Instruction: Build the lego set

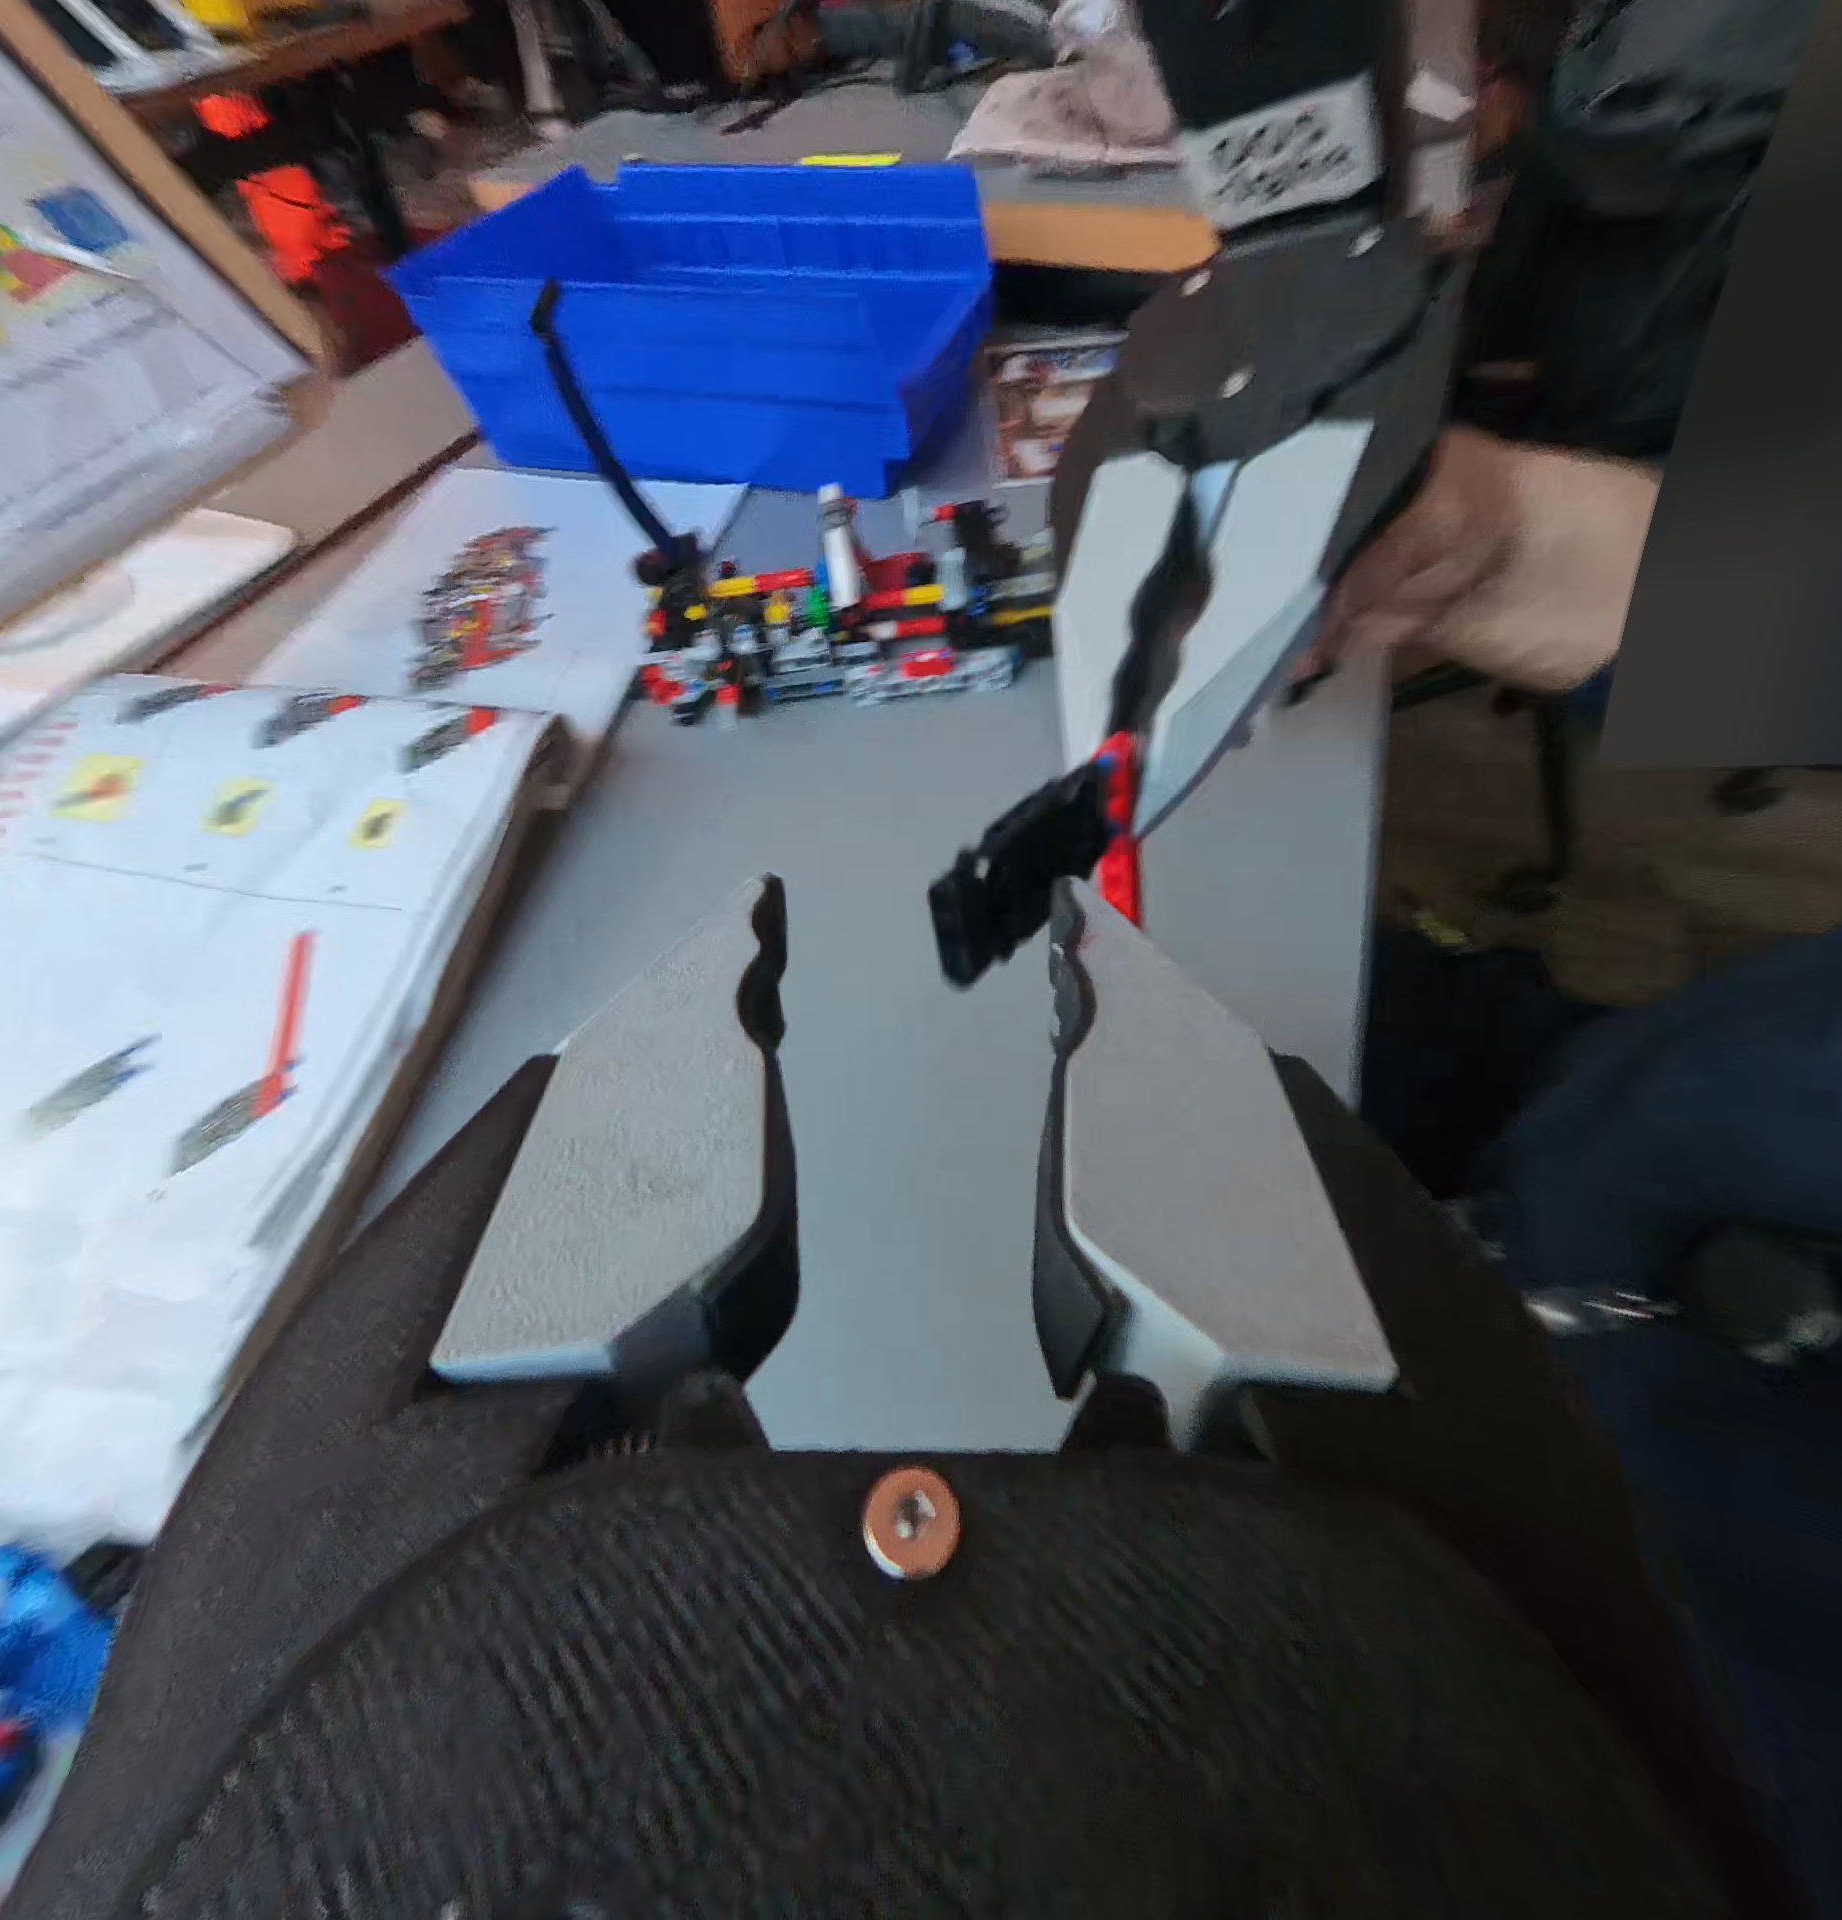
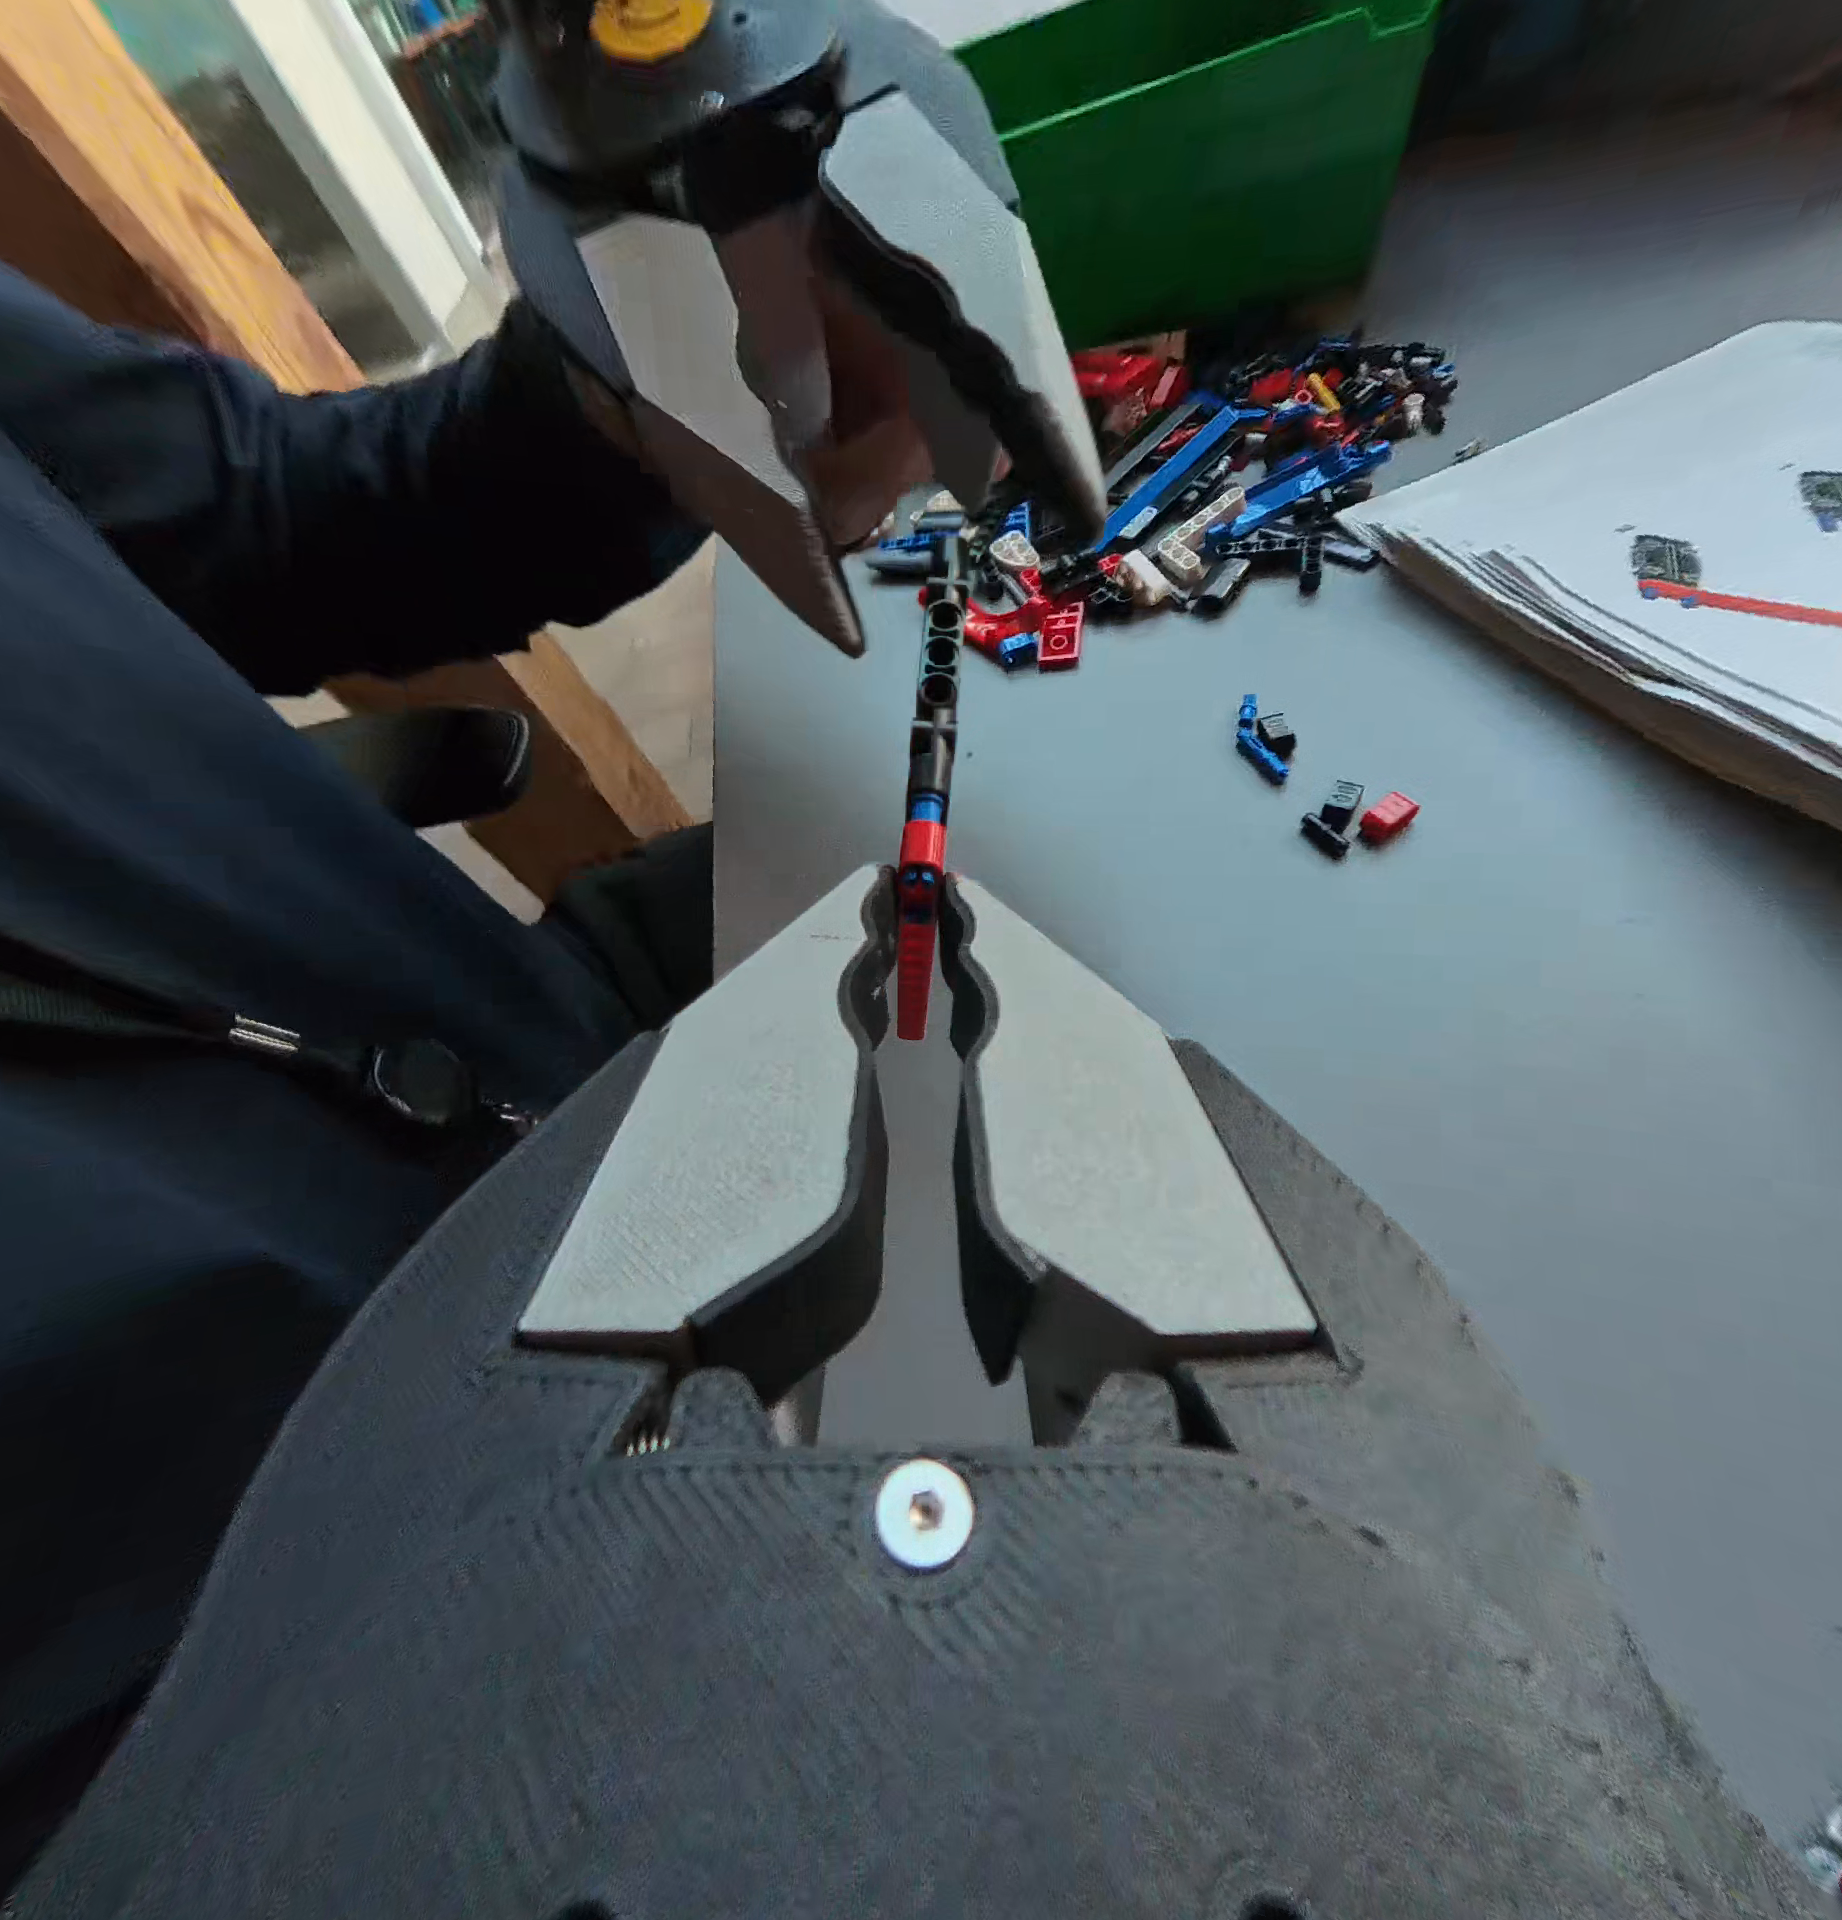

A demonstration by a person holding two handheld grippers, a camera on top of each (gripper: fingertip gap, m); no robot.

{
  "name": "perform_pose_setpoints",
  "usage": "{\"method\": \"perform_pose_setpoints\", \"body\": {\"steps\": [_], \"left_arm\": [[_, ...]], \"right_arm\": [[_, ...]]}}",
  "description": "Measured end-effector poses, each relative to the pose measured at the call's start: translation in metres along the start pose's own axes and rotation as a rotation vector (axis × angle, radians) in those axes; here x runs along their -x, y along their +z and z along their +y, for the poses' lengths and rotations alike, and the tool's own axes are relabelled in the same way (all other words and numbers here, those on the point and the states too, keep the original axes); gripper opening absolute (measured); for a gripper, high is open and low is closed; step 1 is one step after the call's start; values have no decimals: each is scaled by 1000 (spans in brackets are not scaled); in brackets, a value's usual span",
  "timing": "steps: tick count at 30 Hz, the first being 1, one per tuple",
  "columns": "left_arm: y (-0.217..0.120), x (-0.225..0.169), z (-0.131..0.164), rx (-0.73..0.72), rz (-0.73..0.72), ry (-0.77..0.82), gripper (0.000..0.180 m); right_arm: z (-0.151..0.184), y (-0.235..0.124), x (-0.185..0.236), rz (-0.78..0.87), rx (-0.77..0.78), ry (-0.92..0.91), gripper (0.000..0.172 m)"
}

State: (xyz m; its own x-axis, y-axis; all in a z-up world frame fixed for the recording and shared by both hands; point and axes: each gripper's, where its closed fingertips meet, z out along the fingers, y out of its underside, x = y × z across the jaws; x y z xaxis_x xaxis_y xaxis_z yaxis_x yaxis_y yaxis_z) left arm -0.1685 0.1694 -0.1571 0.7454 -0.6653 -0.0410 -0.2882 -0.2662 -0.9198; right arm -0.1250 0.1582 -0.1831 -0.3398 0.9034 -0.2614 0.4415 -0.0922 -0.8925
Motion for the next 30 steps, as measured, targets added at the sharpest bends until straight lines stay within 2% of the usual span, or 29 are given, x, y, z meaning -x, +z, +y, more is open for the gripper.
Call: {"method": "perform_pose_setpoints", "body": {"steps": [2,3,5,7,9,14,19,23,26,30], "left_arm": [[2,-18,-5,9,205,-97,41],[4,-22,-2,37,260,-141,34],[9,-31,10,92,336,-161,20],[10,-40,14,81,365,-129,5],[13,-40,18,71,326,-108,5],[9,-40,11,-52,293,-209,5],[12,-44,21,-63,321,-313,5],[16,-46,33,-29,341,-278,5],[16,-39,34,-49,328,-285,6],[18,-31,39,-79,344,-383,6]], "right_arm": [[-2,5,2,-10,43,-51,5],[-3,7,5,-23,53,-65,4],[-2,10,9,-61,68,-72,4],[3,11,6,-66,83,-65,5],[2,11,4,-70,51,-35,5],[-7,6,7,-178,-111,92,5],[4,12,9,-252,-85,130,4],[17,22,11,-288,-8,127,4],[14,25,3,-304,-48,182,4],[14,29,-4,-339,-88,239,4]]}}
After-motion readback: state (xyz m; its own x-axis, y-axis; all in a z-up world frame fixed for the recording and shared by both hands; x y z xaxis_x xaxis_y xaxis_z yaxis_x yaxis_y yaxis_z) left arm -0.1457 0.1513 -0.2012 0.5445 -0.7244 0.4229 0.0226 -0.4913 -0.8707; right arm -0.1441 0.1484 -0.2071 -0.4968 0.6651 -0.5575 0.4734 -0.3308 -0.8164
